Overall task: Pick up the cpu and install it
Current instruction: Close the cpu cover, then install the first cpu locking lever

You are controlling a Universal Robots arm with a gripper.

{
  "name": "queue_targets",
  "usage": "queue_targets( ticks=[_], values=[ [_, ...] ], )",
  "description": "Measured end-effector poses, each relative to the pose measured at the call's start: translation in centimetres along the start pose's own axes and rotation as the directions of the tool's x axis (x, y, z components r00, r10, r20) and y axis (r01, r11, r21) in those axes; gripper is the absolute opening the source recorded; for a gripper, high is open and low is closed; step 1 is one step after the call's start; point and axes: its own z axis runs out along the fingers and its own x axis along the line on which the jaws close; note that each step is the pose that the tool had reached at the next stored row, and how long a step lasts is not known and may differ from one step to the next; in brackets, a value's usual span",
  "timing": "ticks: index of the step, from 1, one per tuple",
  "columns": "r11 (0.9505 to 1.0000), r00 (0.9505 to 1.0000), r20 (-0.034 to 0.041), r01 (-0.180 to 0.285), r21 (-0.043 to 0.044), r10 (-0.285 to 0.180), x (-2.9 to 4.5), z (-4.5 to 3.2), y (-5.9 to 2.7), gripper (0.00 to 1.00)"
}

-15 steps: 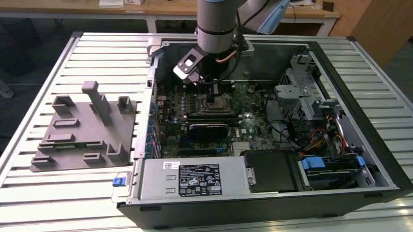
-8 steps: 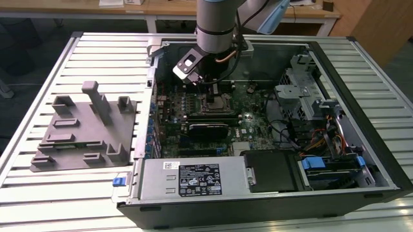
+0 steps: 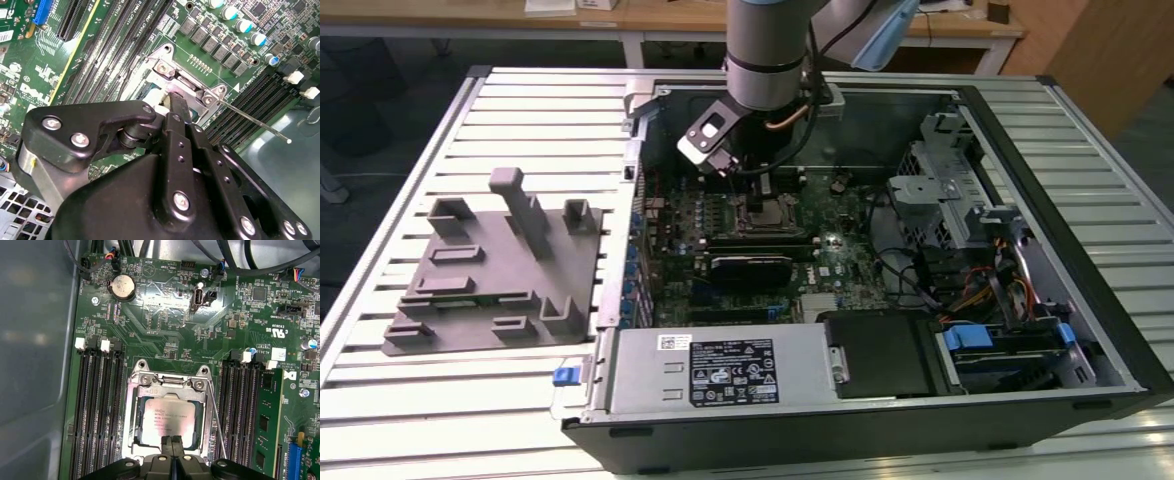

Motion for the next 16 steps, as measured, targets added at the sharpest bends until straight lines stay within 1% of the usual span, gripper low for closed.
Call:
queue_targets(
  ticks=[6,16],
  values=[
    [1.0,1.0,-0.0002,0.0,-0.0001,0.0,-0.01,-0.56,0.01,0.11],
    [1.0,1.0,-0.0002,0.0,-0.0001,0.0,-0.02,-1.09,0.02,0.11]
  ],
)
